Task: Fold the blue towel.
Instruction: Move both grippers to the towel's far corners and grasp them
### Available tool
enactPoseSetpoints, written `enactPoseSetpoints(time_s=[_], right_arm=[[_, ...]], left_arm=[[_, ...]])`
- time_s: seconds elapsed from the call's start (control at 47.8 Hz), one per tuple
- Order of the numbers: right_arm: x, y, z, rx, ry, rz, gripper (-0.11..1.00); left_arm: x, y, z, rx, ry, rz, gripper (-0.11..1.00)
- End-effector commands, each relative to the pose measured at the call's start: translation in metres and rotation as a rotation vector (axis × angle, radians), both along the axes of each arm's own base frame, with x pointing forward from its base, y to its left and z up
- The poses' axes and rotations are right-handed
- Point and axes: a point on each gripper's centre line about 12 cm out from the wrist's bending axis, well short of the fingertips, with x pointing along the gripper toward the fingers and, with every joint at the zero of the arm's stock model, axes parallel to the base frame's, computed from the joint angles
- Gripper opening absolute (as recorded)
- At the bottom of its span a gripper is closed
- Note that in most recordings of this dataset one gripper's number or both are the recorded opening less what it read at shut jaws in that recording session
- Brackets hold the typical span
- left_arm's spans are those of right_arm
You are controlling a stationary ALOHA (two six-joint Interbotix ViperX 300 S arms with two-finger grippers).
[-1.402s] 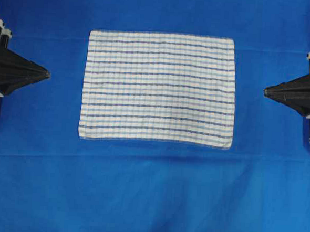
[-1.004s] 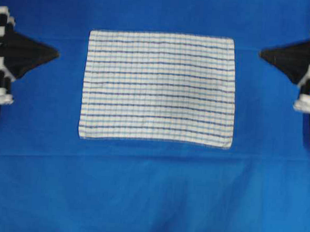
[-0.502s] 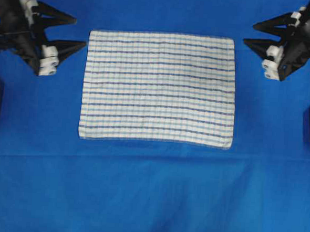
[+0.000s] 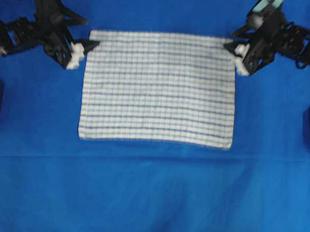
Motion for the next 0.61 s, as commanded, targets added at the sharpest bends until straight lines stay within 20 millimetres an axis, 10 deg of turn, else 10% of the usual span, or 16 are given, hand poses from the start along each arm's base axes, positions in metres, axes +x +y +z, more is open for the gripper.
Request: enactPoseSetpoints(time_s=[0.0,0.586], right_arm=[[0.008,-0.006,-0.003,-0.007,-0.007,-0.001,0.57],[-0.004,-0.031,-0.033,0.012,0.020,-0.085,0.55]], left_arm=[[0.005,0.009,-0.003,0.004,-0.003,0.015,0.85],[0.004,0.028,-0.019,-0.027,0.045,0.066,0.77]])
